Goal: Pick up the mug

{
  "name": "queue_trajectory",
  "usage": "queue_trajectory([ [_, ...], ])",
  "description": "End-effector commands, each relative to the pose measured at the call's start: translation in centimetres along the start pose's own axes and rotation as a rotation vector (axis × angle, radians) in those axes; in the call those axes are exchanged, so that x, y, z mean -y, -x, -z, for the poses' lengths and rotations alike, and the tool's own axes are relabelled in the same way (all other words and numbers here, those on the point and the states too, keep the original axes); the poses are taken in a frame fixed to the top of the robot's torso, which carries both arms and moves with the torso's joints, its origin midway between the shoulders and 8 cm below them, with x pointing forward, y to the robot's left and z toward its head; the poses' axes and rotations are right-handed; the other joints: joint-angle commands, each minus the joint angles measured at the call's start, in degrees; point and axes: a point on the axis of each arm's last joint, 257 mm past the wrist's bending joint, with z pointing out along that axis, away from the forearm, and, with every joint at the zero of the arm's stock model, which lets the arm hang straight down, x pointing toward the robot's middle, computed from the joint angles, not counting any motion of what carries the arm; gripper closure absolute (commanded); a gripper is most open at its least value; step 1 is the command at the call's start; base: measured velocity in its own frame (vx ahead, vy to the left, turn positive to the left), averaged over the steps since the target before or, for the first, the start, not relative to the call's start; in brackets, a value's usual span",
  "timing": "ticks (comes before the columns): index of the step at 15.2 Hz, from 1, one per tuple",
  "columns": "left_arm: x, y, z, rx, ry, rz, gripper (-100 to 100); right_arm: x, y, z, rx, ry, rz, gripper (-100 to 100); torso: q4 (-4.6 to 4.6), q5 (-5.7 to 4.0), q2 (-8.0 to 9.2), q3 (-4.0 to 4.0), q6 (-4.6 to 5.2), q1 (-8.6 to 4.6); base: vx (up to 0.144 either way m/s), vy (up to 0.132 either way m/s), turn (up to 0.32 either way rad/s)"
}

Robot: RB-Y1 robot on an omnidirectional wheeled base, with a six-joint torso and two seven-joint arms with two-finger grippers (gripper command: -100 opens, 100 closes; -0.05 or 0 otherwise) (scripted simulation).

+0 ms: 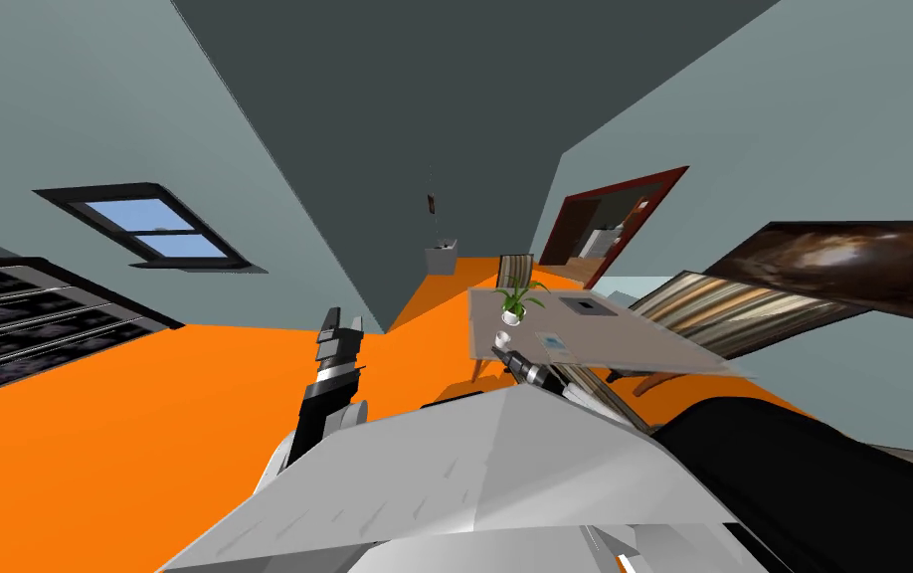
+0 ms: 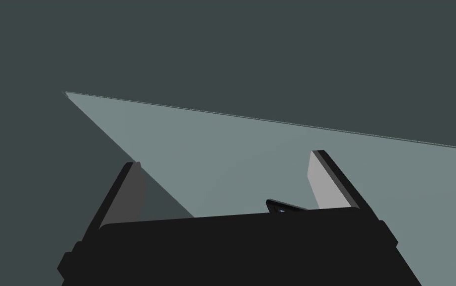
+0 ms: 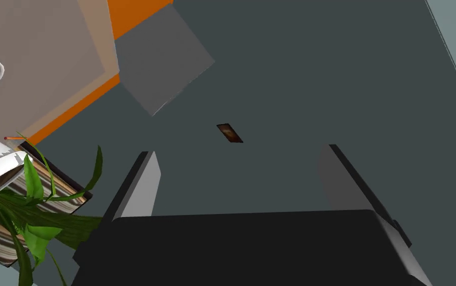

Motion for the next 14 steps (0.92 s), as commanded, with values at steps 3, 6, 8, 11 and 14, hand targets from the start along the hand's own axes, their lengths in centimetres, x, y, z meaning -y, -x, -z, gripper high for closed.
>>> queue_trajectory([
  [3,0.0,0.0,0.0,0.0,0.0,0.0,0,3.8,-2.8,2.0,-0.104,-0.066,0.076,-100,0.0,0.02,0.02,0.01,0.01,0.01,0.049,0.09,0.098],
  [6,0.0,0.0,0.0,0.0,0.0,0.0,0,6.6,-4.5,3.5,-0.179,-0.111,0.133,-100,0.0,0.01,0.0,0.0,-0.01,0.03,0.054,0.088,0.101],
  [8,0.0,0.0,0.0,0.0,0.0,0.0,0,9.2,-6.0,5.3,-0.252,-0.152,0.192,-100,-0.01,0.04,-0.07,-0.04,-0.01,0.13,0.081,0.126,0.154],
  [11,0.0,0.0,0.0,0.0,0.0,0.0,0,11.4,-7.0,7.0,-0.32,-0.183,0.251,-100,-0.05,0.05,-0.22,-0.13,0.0,0.14,0.105,0.096,0.118],
  [14,0.0,0.0,0.0,0.0,0.0,0.0,0,14.0,-8.0,9.1,-0.392,-0.222,0.308,-100,-0.01,-0.01,-0.03,-0.02,-0.01,-0.12,0.055,0.04,0.091],
])
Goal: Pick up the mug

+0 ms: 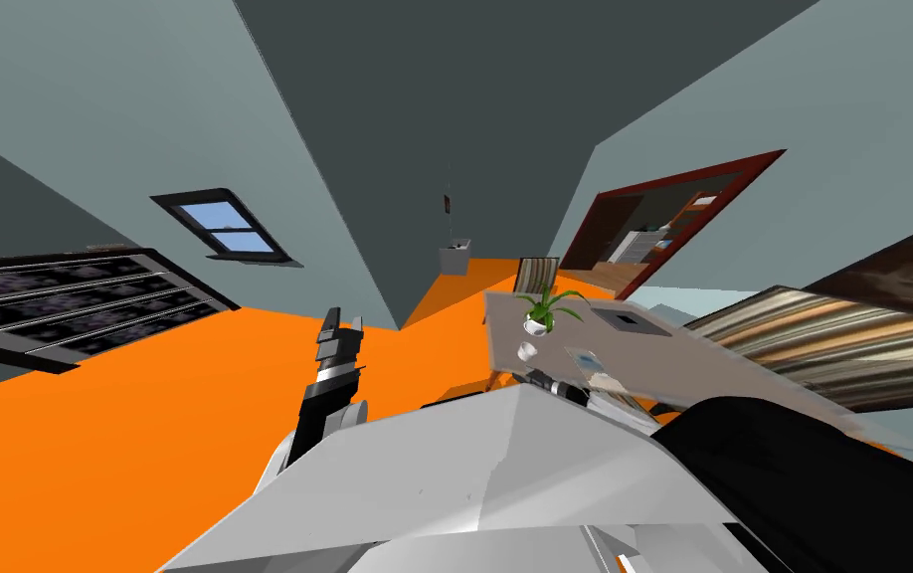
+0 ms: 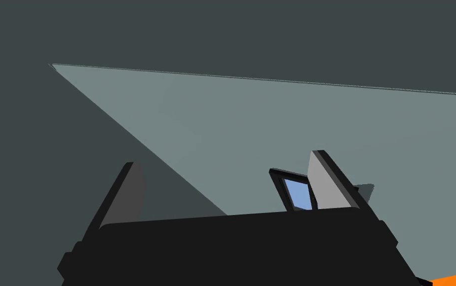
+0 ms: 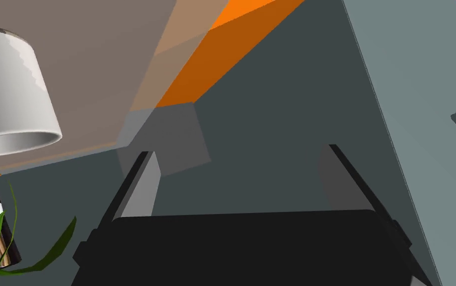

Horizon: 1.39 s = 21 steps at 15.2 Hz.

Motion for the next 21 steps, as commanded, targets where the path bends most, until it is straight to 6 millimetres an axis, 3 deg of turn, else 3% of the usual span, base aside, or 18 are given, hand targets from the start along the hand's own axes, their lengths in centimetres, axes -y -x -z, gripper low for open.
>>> queue_trajectory([
  [1,0.0,0.0,0.0,0.0,0.0,0.0,0,1.1,-1.3,0.6,-0.031,-0.02,0.018,-100,0.0,0.0,0.0,0.0,0.0,0.0,0.053,0.042,0.057],
  [2,0.0,0.0,0.0,0.0,0.0,0.0,0,3.1,-3.0,1.7,-0.093,-0.048,0.076,-100,0.0,0.0,0.04,0.02,0.03,-0.01,0.076,0.066,0.135],
  [3,0.0,0.0,0.0,0.0,0.0,0.0,0,3.4,-3.3,1.8,-0.099,-0.055,0.074,-100,0.0,0.0,0.0,0.0,-0.01,0.04,0.09,0.07,0.142],
  [4,0.0,0.0,0.0,0.0,0.0,0.0,0,5.5,-5.0,3.1,-0.162,-0.083,0.13,-100,-0.01,0.02,-0.05,-0.02,0.01,0.06,0.111,0.075,0.16],
  [8,0.0,0.0,0.0,0.0,0.0,0.0,0,7.9,-6.8,4.6,-0.23,-0.115,0.181,-100,-0.06,0.04,-0.3,-0.17,-0.02,0.17,0.13,0.076,0.12],
  [9,0.0,0.0,0.0,0.0,0.0,0.0,0,9.6,-8.0,6.0,-0.287,-0.134,0.232,-100,-0.05,0.02,-0.21,-0.13,0.02,0.09,0.095,0.029,0.1],
  [12,0.0,0.0,0.0,0.0,0.0,0.0,0,11.8,-9.6,7.8,-0.351,-0.161,0.277,-100,-0.03,-0.02,-0.17,-0.09,-0.02,-0.03,0.112,0.03,0.141],
  [16,0.0,0.0,0.0,0.0,0.0,0.0,0,17.2,-13.9,14.1,-0.559,-0.207,0.42,-100,-0.1,0.02,-0.52,-0.29,-0.04,0.03,0.197,0.042,0.21],
  [17,0.0,0.0,0.0,0.0,0.0,0.0,0,17.3,-13.9,14.2,-0.561,-0.209,0.42,-100,-0.13,0.02,-0.61,-0.34,-0.01,0.0,0.204,0.01,0.118],
  [18,0.0,0.0,0.0,0.0,0.0,0.0,0,18.0,-15.0,15.5,-0.606,-0.21,0.443,-100,-0.13,-0.01,-0.59,-0.34,-0.01,-0.04,0.163,0.002,0.115],
  [20,0.0,0.0,0.0,0.0,0.0,0.0,0,18.0,-15.0,15.5,-0.606,-0.21,0.443,-100,-0.08,-0.02,-0.35,-0.21,0.0,-0.09,0.088,-0.003,0.067],
  [21,0.0,0.0,0.0,0.0,0.0,0.0,0,18.5,-16.1,16.7,-0.647,-0.207,0.462,-100,-0.04,-0.02,-0.16,-0.1,0.03,-0.09,0.051,0.001,0.057],
])
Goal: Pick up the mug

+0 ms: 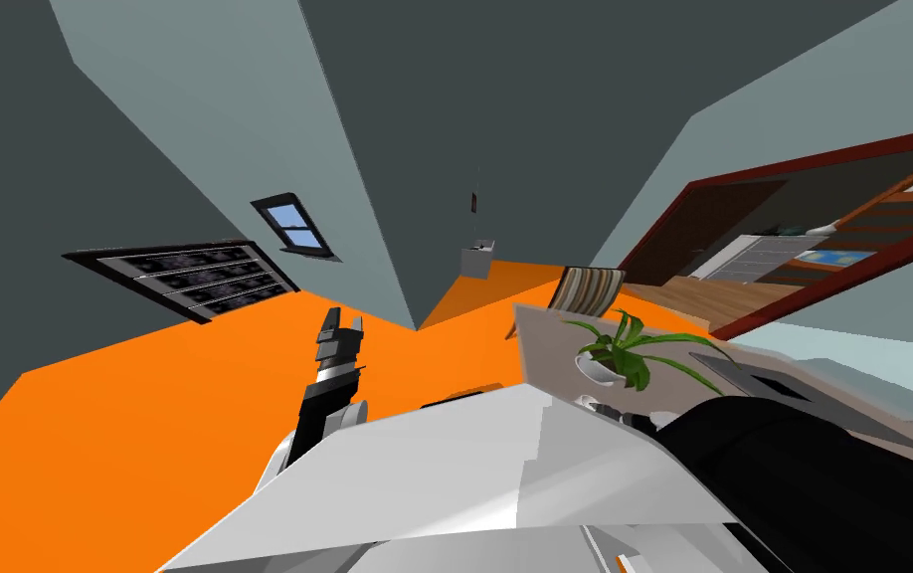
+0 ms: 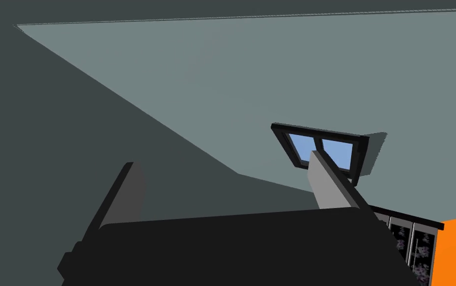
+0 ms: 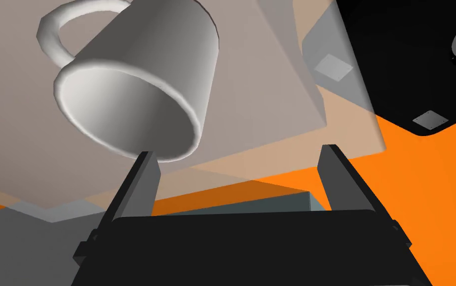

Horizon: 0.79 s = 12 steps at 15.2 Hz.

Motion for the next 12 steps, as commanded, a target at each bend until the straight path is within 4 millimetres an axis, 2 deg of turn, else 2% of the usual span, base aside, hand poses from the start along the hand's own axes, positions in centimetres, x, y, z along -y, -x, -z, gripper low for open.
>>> queue_trajectory([
  [1,0.0,0.0,0.0,0.0,0.0,0.0,0,-0.4,-2.9,0.5,-0.062,0.015,0.042,-100,0.0,0.0,0.0,0.0,0.0,0.0,0.083,-0.001,0.154],
  [2,0.0,0.0,0.0,0.0,0.0,0.0,0,-0.8,-4.3,0.7,-0.091,0.027,0.059,-100,0.01,0.0,-0.01,0.01,-0.03,-0.01,0.113,-0.014,0.185],
  [4,0.0,0.0,0.0,0.0,0.0,0.0,0,-0.8,-4.3,0.7,-0.091,0.027,0.059,-100,-0.01,-0.01,-0.07,-0.03,-0.01,-0.06,0.094,-0.025,0.041],
  [9,0.0,0.0,0.0,0.0,0.0,0.0,0,-4.0,-9.0,1.2,-0.183,0.102,0.112,-100,0.01,-0.05,-0.01,0.0,0.0,-0.21,0.085,-0.053,0.07],
  [10,0.0,0.0,0.0,0.0,0.0,0.0,0,-3.0,-8.0,1.2,-0.164,0.081,0.102,-100,0.01,-0.05,0.01,0.01,0.0,-0.27,0.044,-0.055,0.033],
  [12,0.0,0.0,0.0,0.0,0.0,0.0,0,-4.3,-8.3,0.3,-0.167,0.081,0.093,-100,0.05,-0.06,0.2,0.11,0.0,-0.18,0.006,-0.04,0.069],
])
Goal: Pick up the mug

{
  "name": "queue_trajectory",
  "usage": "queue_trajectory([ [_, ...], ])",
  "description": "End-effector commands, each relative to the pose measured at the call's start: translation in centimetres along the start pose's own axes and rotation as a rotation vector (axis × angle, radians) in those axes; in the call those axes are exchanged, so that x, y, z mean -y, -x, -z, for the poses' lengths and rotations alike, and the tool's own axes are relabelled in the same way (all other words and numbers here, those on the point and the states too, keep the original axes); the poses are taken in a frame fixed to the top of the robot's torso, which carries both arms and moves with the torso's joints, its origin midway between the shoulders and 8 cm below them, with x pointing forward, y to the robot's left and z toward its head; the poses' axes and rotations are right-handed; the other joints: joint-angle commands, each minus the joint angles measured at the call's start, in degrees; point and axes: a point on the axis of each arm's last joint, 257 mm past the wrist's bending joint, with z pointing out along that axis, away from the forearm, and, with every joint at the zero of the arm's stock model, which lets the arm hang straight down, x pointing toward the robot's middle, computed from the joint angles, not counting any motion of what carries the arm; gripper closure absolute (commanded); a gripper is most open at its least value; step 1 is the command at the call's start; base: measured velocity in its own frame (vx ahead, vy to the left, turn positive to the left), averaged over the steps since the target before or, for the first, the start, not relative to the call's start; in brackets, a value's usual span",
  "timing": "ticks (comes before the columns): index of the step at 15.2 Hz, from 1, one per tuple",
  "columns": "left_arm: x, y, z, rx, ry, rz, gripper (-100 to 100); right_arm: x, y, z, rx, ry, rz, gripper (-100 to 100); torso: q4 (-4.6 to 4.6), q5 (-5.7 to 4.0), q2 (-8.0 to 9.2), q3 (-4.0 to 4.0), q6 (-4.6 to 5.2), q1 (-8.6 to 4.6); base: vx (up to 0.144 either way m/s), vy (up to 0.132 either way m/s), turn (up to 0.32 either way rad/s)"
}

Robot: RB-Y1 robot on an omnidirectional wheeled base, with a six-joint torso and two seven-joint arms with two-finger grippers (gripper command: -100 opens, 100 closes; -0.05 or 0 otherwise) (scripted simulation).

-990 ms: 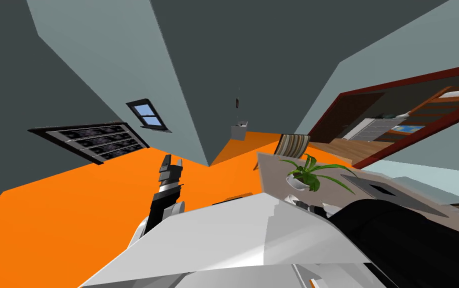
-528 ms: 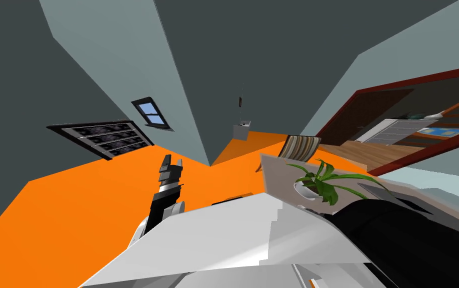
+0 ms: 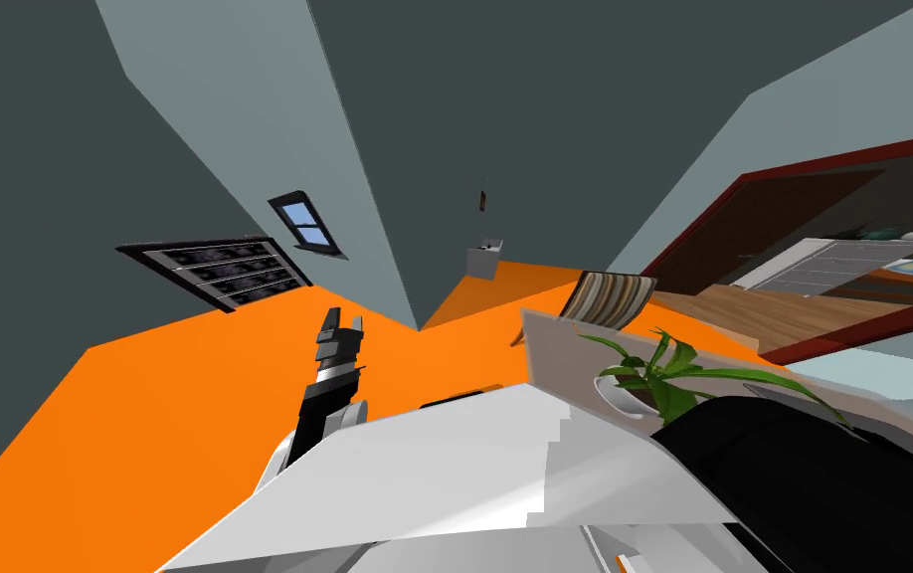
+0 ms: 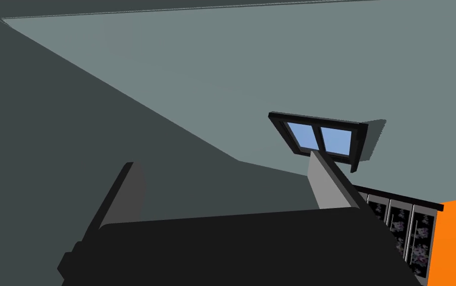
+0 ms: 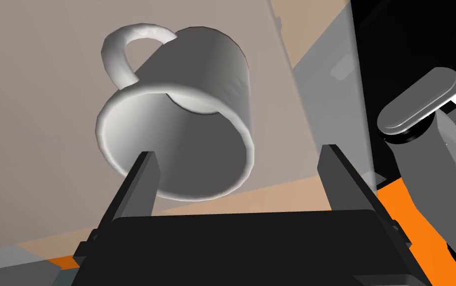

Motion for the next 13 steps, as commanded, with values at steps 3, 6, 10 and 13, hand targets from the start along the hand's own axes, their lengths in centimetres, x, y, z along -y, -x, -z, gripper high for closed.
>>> queue_trajectory([
  [3,0.0,0.0,0.0,0.0,0.0,0.0,0,-1.5,0.1,-1.5,-0.001,-0.006,-0.015,-100,0.02,0.0,0.11,0.06,0.01,-0.02,-0.013,-0.05,0.062],
  [6,0.0,0.0,0.0,0.0,0.0,0.0,0,-1.1,0.1,-1.1,-0.001,-0.004,-0.011,100,0.04,0.02,0.12,0.08,0.01,0.08,-0.004,-0.015,0.008],
  [10,0.0,0.0,0.0,0.0,0.0,0.0,0,-0.2,-0.1,-0.2,-0.001,-0.002,-0.001,100,0.03,0.05,0.09,0.06,-0.04,0.14,0.0,0.008,-0.022],
  [13,0.0,0.0,0.0,0.0,0.0,0.0,0,0.1,0.0,-0.1,-0.002,-0.002,0.001,100,0.02,0.17,0.06,0.04,-0.02,0.41,0.009,0.056,-0.079],
])
